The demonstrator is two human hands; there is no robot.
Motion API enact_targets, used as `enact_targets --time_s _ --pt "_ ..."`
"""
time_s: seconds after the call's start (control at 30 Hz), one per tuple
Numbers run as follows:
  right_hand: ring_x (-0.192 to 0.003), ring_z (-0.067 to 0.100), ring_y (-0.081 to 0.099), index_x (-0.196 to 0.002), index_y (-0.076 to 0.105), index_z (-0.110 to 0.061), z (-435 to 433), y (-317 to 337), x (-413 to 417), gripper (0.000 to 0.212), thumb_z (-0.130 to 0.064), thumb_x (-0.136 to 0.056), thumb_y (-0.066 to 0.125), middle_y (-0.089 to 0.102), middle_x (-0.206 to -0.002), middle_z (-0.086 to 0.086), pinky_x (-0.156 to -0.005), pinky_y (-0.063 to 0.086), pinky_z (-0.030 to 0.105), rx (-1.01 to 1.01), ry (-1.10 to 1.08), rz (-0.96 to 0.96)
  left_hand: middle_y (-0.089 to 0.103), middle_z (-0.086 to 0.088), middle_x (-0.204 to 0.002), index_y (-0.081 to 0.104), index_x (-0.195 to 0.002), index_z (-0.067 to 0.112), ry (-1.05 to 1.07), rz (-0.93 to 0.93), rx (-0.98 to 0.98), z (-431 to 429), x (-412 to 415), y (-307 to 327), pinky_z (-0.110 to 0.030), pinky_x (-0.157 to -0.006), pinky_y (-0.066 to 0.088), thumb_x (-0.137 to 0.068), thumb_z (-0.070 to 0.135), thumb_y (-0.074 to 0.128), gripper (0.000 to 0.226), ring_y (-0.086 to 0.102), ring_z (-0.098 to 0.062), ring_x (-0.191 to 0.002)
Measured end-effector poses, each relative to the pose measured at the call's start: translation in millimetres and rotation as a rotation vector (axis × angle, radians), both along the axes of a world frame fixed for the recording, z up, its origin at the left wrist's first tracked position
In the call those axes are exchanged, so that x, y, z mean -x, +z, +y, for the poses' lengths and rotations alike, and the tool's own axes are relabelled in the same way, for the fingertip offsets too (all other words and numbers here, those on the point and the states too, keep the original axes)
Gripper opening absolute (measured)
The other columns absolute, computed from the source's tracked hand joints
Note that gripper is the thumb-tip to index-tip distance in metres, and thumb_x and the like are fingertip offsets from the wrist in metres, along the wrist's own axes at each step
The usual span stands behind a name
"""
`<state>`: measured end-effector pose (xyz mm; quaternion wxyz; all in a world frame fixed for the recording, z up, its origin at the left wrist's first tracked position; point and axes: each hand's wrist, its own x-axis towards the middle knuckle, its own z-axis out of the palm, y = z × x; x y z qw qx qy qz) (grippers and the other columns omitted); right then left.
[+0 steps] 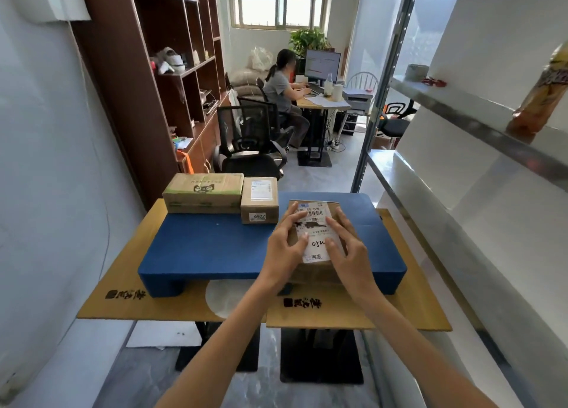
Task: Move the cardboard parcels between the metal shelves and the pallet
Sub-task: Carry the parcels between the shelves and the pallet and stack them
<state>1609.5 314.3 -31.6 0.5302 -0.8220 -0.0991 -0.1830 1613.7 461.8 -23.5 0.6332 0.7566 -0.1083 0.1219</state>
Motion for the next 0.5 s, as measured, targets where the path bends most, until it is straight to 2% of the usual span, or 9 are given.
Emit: enact_targets --time_s 0.07,0.1,0.2,0.3,0.37,0.43,0.5 --pt "-0.131 0.017 0.044 -0.135 0.050 -0.013 -6 -3 -32 0.042 -0.013 -0.094 0.055 0.033 -0.151 -0.007 -0.085 0.056 0.029 -0.017 0.003 -0.001 0.032 0.014 -0.152 0.052 -0.132 0.015 -0.019 0.011 0.020 -2 -33 0 -0.030 -0.097 0.052 -0.092 0.003 0.057 0.042 0.034 -0.007 -0.137" --pt "-0.130 0.019 0.046 -0.135 0.051 -0.013 -7 -3 -49 0.041 -0.013 -0.094 0.055 0.033 -0.150 -0.008 -0.083 0.057 0.032 -0.018 0.011 -0.017 0.034 0.013 -0.151 0.053 -0.131 0.015 -0.016 0.002 0.027 -2 -49 2 -0.032 -0.097 0.052 -0.092 0.002 0.058 0.042 0.034 -0.007 -0.137" --pt "-0.131 0.015 0.043 -0.133 0.051 -0.018 -3 -1 -93 0.040 -0.012 -0.094 0.055 0.027 -0.152 -0.010 -0.081 0.057 0.027 -0.056 0.017 0.016 0.036 0.011 -0.151 0.054 -0.129 0.013 0.001 0.028 0.043 -1 -91 7 -0.022 -0.097 0.049 -0.090 -0.001 0.058 0.041 0.034 -0.004 -0.136" --pt "-0.124 0.009 0.042 -0.126 0.052 -0.030 1 -1 -132 0.038 -0.010 -0.093 0.055 0.022 -0.150 -0.013 -0.073 0.057 0.019 -0.100 0.011 0.048 0.036 0.009 -0.151 0.056 -0.126 0.015 0.020 0.024 0.081 2 -126 4 -0.014 -0.087 0.050 -0.089 -0.003 0.058 0.040 0.033 -0.004 -0.136" --pt "-0.121 0.010 0.046 -0.123 0.053 -0.035 5 -3 -163 0.039 -0.010 -0.093 0.056 0.023 -0.153 -0.009 -0.074 0.058 0.025 -0.138 0.026 0.101 0.038 0.008 -0.151 0.057 -0.123 0.016 0.035 0.030 0.113 6 -153 2 -0.012 -0.082 0.050 -0.089 -0.003 0.059 0.039 0.034 -0.006 -0.136" --pt "-0.123 0.019 0.051 -0.123 0.054 -0.044 9 -11 -193 0.042 -0.016 -0.092 0.058 0.029 -0.153 -0.006 -0.082 0.058 0.040 -0.179 0.064 0.165 0.039 0.009 -0.150 0.059 -0.120 0.020 0.040 0.041 0.098 12 -181 -4 -0.017 -0.085 0.052 -0.088 -0.002 0.060 0.039 0.035 -0.008 -0.137" --pt "-0.127 0.022 0.049 -0.125 0.054 -0.047 15 -20 -219 0.043 -0.028 -0.087 0.059 0.033 -0.151 -0.007 -0.090 0.054 0.046 -0.187 0.072 0.195 0.040 0.013 -0.149 0.059 -0.117 0.028 0.035 0.050 0.070 20 -210 -11 -0.030 -0.097 0.051 -0.087 -0.001 0.061 0.042 0.035 -0.008 -0.139"
